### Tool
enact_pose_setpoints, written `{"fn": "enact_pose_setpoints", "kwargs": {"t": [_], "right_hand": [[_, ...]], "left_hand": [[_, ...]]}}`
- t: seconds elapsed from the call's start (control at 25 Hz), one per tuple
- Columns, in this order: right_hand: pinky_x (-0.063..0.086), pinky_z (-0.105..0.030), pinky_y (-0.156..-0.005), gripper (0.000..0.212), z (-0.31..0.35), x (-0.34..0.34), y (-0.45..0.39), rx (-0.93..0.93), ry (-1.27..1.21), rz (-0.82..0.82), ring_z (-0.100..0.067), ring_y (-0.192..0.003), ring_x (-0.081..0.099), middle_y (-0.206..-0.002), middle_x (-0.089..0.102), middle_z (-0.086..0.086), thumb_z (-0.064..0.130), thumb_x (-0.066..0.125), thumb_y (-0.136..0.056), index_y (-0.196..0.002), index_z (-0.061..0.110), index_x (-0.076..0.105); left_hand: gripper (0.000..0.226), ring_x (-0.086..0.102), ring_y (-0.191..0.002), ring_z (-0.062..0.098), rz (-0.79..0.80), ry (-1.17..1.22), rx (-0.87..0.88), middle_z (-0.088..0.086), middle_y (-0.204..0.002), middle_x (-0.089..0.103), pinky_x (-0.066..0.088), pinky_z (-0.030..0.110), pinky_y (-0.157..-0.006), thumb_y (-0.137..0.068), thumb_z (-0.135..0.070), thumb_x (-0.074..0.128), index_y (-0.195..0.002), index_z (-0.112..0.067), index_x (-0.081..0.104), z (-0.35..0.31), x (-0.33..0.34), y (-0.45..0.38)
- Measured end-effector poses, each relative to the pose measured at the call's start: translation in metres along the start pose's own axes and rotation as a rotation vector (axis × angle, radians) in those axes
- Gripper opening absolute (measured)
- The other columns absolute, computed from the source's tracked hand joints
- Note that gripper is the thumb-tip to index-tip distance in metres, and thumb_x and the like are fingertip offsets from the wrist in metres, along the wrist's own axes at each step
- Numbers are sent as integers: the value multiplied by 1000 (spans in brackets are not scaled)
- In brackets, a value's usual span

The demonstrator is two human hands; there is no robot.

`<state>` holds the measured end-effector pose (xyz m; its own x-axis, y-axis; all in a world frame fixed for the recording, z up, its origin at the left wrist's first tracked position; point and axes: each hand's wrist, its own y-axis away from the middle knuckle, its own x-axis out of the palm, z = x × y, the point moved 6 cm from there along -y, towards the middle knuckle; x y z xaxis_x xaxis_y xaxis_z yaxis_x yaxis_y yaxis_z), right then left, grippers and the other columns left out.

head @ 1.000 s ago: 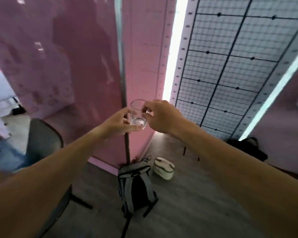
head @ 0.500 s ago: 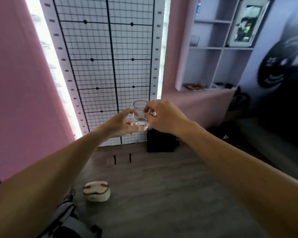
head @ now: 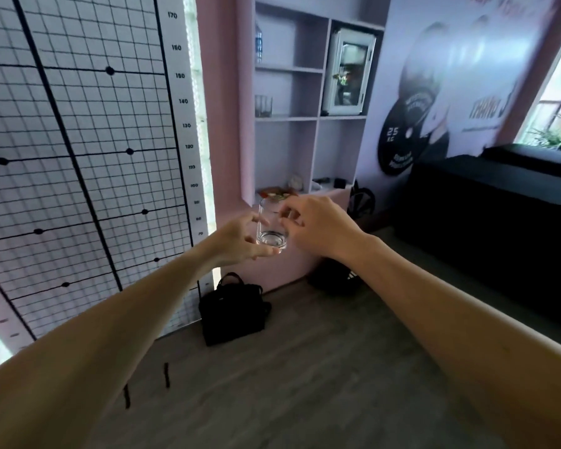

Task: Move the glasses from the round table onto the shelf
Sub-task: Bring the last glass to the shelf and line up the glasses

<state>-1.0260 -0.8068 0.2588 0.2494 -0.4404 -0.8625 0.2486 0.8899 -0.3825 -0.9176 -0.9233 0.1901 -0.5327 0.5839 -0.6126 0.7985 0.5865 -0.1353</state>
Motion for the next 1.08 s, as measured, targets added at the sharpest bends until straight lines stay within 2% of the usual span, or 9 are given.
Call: {"fn": "enact_pose_setpoints", "kwargs": {"t": [0.12,0.24,0.32,0.44,0.64,0.76,0.88,0.92,1.08], "right_hand": [[55,-38,-77,17,-35,-2,-37,28,10,-22,-21,-85,65,-91,65,4,29,59,-90,-102,25,71],[55,-40,-80,17,-70,0,-72,44,20,-31,-23,-88,65,-100,69,-1,30,58,-91,-102,26,70],[55,-39,-81,16,-95,3,-96,40,17,-39,-23,-88,66,-103,68,-5,31,57,-91,-101,28,69],[54,-36,-79,16,-142,12,-133,35,-2,-37,-21,-84,66,-105,65,-5,33,56,-93,-102,28,68],[54,-36,-80,17,-225,12,-196,31,-20,-18,-21,-89,65,-100,70,0,32,57,-92,-101,27,70],[53,-33,-76,14,-276,1,-244,14,-9,-8,-17,-85,65,-98,71,3,30,58,-91,-99,28,69],[52,-32,-73,14,-315,-7,-291,-28,-30,-11,-15,-82,64,-94,71,3,28,57,-92,-99,26,69],[53,-33,-74,15,-325,-6,-305,-32,-39,-6,-16,-83,65,-93,71,3,28,57,-92,-100,26,70],[57,-40,-81,14,-360,9,-362,-54,-72,17,-19,-85,66,-97,72,0,27,58,-92,-100,25,70]], "left_hand": [[55,60,-53,6,-5,11,20,-4,-57,65,47,13,-51,-75,-25,87,-119,-24,55,3,1,-58],[56,63,-58,8,26,-4,27,-5,-57,66,52,25,-64,-74,-33,87,-118,-29,54,10,6,-111],[57,64,-59,9,26,-9,39,-3,-60,68,53,28,-64,-73,-35,87,-119,-27,54,14,10,-145],[56,62,-55,8,14,-26,44,-1,-62,68,50,24,-60,-73,-35,86,-118,-26,54,19,21,-201],[53,56,-47,1,6,-11,32,-9,-56,68,44,11,-48,-74,-27,88,-115,-19,56,21,45,-301],[53,61,-52,5,-28,-13,52,-7,-62,69,46,14,-51,-73,-26,88,-115,-18,56,14,55,-368],[49,69,-63,12,-63,21,68,-5,-77,71,56,27,-65,-78,-28,85,-115,-16,55,10,62,-425],[48,70,-64,12,-71,31,64,-4,-80,71,57,27,-66,-79,-29,83,-115,-16,54,12,62,-440],[49,65,-54,3,-98,15,19,-5,-71,71,49,13,-53,-80,-34,81,-117,-18,53,30,54,-499]]}}
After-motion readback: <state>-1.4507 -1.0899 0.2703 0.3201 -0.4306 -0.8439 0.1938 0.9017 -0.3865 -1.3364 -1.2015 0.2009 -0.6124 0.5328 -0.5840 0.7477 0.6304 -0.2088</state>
